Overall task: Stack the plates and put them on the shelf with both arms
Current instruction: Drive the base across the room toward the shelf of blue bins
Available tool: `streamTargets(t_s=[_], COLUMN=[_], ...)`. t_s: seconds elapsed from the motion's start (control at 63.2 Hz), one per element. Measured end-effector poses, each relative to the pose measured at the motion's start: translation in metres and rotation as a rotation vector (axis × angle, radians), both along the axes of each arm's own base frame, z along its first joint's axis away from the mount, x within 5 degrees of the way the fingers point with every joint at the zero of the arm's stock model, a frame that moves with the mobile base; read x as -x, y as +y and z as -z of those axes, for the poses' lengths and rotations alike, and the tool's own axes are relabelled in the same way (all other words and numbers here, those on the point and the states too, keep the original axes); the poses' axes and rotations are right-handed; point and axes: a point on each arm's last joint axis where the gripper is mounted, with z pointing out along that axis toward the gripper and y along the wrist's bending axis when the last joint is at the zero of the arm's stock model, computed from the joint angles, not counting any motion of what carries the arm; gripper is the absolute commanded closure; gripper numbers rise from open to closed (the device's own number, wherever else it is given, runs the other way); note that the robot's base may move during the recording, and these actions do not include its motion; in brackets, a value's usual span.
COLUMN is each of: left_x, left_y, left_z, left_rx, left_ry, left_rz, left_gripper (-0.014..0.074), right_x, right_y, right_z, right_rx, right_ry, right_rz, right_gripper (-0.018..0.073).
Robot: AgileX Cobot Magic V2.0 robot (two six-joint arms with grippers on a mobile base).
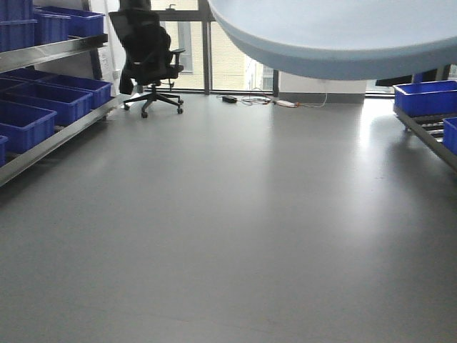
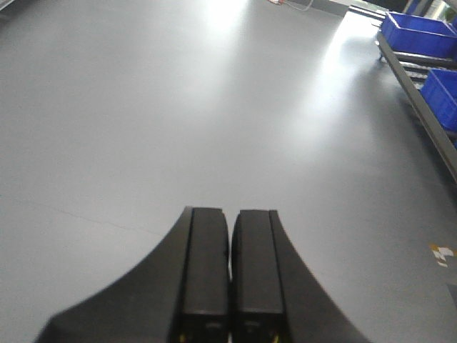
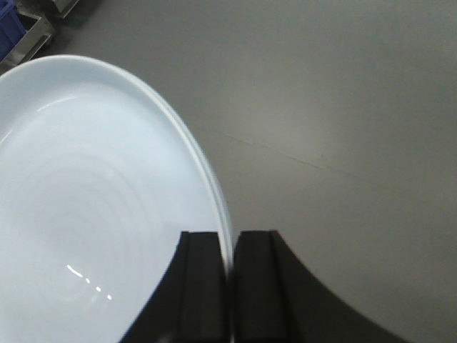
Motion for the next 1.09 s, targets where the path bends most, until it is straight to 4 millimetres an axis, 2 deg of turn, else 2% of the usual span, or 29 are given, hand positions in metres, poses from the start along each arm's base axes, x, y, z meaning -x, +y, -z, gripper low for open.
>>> streamTargets(t_s=[1.092], left_x=[0.0], left_y=[0.0], left_z=[0.0], left_rx=[0.0], left_ry=[0.0], left_rz=[0.0], left_gripper=[0.0507], right_x=[0.0], right_y=[0.0], right_z=[0.0], right_rx=[0.0], right_ry=[0.0], right_rz=[0.0], right_gripper=[0.0512])
